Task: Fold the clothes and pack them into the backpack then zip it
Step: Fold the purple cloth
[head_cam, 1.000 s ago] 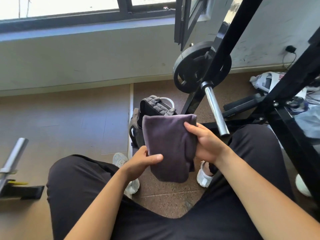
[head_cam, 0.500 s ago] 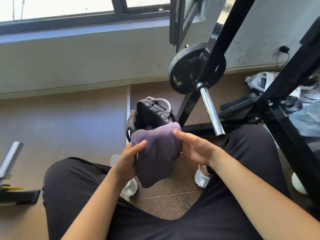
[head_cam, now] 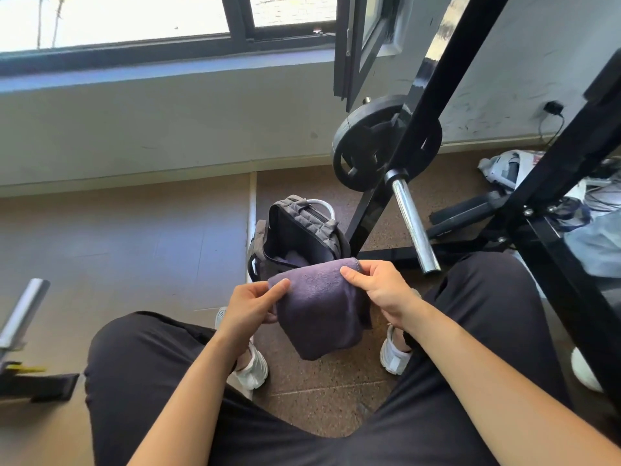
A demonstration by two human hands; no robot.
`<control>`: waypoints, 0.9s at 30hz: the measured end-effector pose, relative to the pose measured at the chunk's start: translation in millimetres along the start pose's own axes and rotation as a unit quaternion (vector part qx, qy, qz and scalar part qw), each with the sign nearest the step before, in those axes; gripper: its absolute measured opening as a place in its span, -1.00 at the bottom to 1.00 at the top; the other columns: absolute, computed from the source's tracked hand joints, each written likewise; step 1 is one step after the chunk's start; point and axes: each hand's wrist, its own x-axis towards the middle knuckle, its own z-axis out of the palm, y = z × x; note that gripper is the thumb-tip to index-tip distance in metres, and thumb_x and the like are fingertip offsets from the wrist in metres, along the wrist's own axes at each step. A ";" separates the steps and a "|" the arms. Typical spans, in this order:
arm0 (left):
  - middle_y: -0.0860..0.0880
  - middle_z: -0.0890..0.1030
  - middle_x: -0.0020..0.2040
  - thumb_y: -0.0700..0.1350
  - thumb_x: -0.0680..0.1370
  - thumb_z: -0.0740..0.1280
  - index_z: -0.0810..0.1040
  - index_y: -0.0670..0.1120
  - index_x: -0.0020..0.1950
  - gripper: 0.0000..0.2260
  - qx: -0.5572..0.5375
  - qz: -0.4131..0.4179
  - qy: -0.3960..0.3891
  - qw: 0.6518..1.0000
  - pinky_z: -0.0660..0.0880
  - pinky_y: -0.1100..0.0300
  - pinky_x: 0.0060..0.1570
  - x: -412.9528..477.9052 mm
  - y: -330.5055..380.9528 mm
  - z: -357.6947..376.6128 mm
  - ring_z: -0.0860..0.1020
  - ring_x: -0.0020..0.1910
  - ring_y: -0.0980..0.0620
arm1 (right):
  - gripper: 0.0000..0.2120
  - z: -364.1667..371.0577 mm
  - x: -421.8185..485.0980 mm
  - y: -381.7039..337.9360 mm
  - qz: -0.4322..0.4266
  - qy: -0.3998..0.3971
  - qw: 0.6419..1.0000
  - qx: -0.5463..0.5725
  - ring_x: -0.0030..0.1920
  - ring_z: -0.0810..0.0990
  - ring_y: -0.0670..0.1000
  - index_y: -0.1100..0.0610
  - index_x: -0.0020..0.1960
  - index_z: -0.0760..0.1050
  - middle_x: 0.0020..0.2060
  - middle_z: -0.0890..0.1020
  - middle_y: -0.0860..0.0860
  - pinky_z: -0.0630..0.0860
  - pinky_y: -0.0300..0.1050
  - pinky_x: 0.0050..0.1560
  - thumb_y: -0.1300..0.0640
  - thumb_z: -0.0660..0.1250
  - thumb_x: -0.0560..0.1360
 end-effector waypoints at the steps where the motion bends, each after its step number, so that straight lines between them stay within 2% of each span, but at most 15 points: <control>1: -0.03 0.63 -0.27 0.01 0.56 0.46 0.70 -0.16 -0.11 -0.77 -0.001 0.005 -0.004 1.000 0.54 0.25 -0.32 -0.1 0.5 -1.5 0.58 -0.26 0.10 | -0.88 -0.5 -0.3 -0.3 -0.007 0.008 1.000 -0.012 0.04 0.69 0.04 0.18 0.02 0.69 -0.02 0.75 0.14 0.60 -0.17 0.04 0.15 0.42 0.57; 4: 0.00 0.69 -0.27 -0.08 0.50 0.53 0.70 -0.10 -0.14 -0.90 -0.008 0.021 -0.026 0.999 0.53 0.25 -0.27 -0.7 0.4 -7.0 0.62 -0.25 0.09 | -0.81 -3.6 -2.8 -1.1 -0.035 0.046 0.994 -0.093 -0.07 0.67 0.08 0.19 -0.11 0.68 -0.14 0.72 0.15 0.60 0.02 0.03 0.05 0.47 0.52; 5: 0.01 0.67 -0.30 -0.06 0.46 0.56 0.69 -0.08 -0.18 -0.87 -0.002 0.036 -0.020 0.999 0.51 0.24 -0.27 -0.6 -0.3 -7.9 0.59 -0.28 0.10 | -0.73 -4.3 -3.2 -0.8 -0.049 0.066 0.988 -0.129 -0.10 0.64 0.13 0.24 -0.13 0.67 -0.15 0.70 0.19 0.59 0.06 0.01 0.01 0.49 0.51; 7: 0.02 0.60 -0.32 0.11 0.34 0.61 0.67 -0.05 -0.29 -0.74 0.016 0.078 0.018 0.997 0.46 0.21 -0.25 0.7 -1.9 -8.0 0.54 -0.30 0.08 | -0.65 -4.2 -2.5 -1.2 -0.079 0.105 0.973 -0.188 0.05 0.61 0.15 0.25 -0.19 0.64 -0.03 0.68 0.14 0.58 0.12 0.14 -0.06 0.51 0.46; 9: 0.04 0.62 -0.14 0.24 0.23 0.58 0.69 -0.01 -0.31 -0.66 0.024 0.110 0.057 0.992 0.53 0.18 -0.13 2.0 -0.9 -8.6 0.61 -0.14 0.05 | -0.65 -4.2 -1.3 -2.5 -0.107 0.105 0.971 -0.187 0.24 0.54 0.00 0.20 -0.26 0.62 0.10 0.63 -0.13 0.47 0.05 0.32 -0.09 0.52 0.44; 11: 0.06 0.64 0.13 0.25 0.26 0.56 0.72 0.03 -0.28 -0.70 -0.001 0.133 0.061 0.989 0.57 0.07 0.09 2.4 2.3 -8.9 0.62 0.16 0.01 | -0.59 -4.7 -2.7 -7.5 -0.114 0.060 0.986 -0.110 0.27 0.53 -0.15 0.33 -0.28 0.57 0.21 0.61 -0.19 0.37 -0.08 0.36 -0.02 0.51 0.47; 13: 0.07 0.65 0.26 0.22 0.33 0.53 0.73 0.02 -0.24 -0.72 -0.028 0.143 0.044 0.988 0.48 0.00 0.27 1.1 4.8 -9.2 0.55 0.34 0.02 | -0.55 -4.0 -5.5 -12.3 -0.105 0.004 0.994 -0.006 0.25 0.59 -0.18 0.47 -0.21 0.55 0.25 0.65 -0.07 0.35 -0.14 0.38 0.03 0.47 0.48; 14: 0.04 0.68 0.24 0.22 0.36 0.52 0.74 -0.01 -0.19 -0.71 -0.045 0.149 0.033 0.987 0.45 0.02 0.28 -1.1 6.4 -8.2 0.55 0.34 0.05 | -0.54 -3.6 -6.5 -13.7 -0.096 -0.025 0.994 0.039 0.25 0.61 -0.13 0.48 -0.12 0.59 0.22 0.68 -0.01 0.36 -0.15 0.39 0.01 0.44 0.49; 16: -0.06 0.71 0.08 0.20 0.45 0.49 0.74 -0.06 -0.07 -0.67 -0.101 0.148 0.013 0.984 0.47 0.05 0.17 -3.4 6.0 -6.6 0.61 0.14 0.04 | -0.46 -1.9 -10.2 -16.4 -0.069 -0.070 0.988 0.116 0.25 0.64 0.04 0.46 0.10 0.61 0.16 0.69 0.17 0.42 -0.05 0.40 -0.07 0.39 0.51; 18: -0.04 0.71 -0.10 0.07 0.57 0.39 0.74 -0.03 -0.07 -0.79 -0.160 0.125 -0.005 0.979 0.52 0.13 0.01 -6.4 9.8 -5.7 0.63 -0.07 0.05 | -0.35 -2.8 -10.1 -15.7 -0.044 -0.091 0.979 0.176 0.17 0.63 0.19 0.50 0.17 0.54 0.12 0.64 0.32 0.43 0.12 0.36 -0.14 0.39 0.53; 20: 0.04 0.68 -0.20 -0.01 0.60 0.35 0.72 0.05 -0.12 -0.82 -0.179 0.113 -0.034 0.977 0.53 0.25 -0.17 -7.8 12.0 -5.8 0.63 -0.20 0.13 | -0.48 -2.9 -11.7 -19.0 -0.033 -0.090 0.976 0.198 0.12 0.64 0.16 0.41 0.17 0.58 0.08 0.66 0.27 0.48 0.08 0.31 -0.08 0.31 0.58; 22: 0.01 0.70 -0.09 0.01 0.58 0.34 0.70 0.05 0.02 -0.85 -0.177 0.098 -0.060 0.977 0.56 0.24 -0.18 -7.0 10.5 -6.7 0.66 -0.12 0.09 | -0.57 -1.7 -11.7 -20.2 -0.030 -0.092 0.973 0.209 0.17 0.64 0.13 0.32 0.25 0.57 0.11 0.67 0.21 0.49 0.01 0.30 0.01 0.29 0.57; 25: -0.07 0.69 0.16 0.01 0.52 0.42 0.61 0.00 0.29 -0.66 -0.179 0.075 -0.080 0.978 0.61 0.11 -0.02 -3.6 7.6 -6.7 0.67 0.11 -0.03 | -0.62 -2.2 -8.8 -17.6 -0.007 -0.108 0.971 0.214 0.32 0.57 0.21 0.26 0.35 0.51 0.28 0.60 0.24 0.45 0.09 0.41 0.17 0.35 0.57; 27: -0.12 0.67 0.24 0.02 0.43 0.51 0.55 -0.03 0.37 -0.48 -0.177 0.049 -0.086 0.979 0.62 0.03 0.09 -1.2 5.5 -4.4 0.66 0.19 -0.10 | -0.67 -2.0 -8.9 -17.4 0.003 -0.105 0.982 0.157 0.28 0.61 0.13 0.10 0.32 0.53 0.27 0.63 0.16 0.57 0.01 0.29 0.24 0.37 0.57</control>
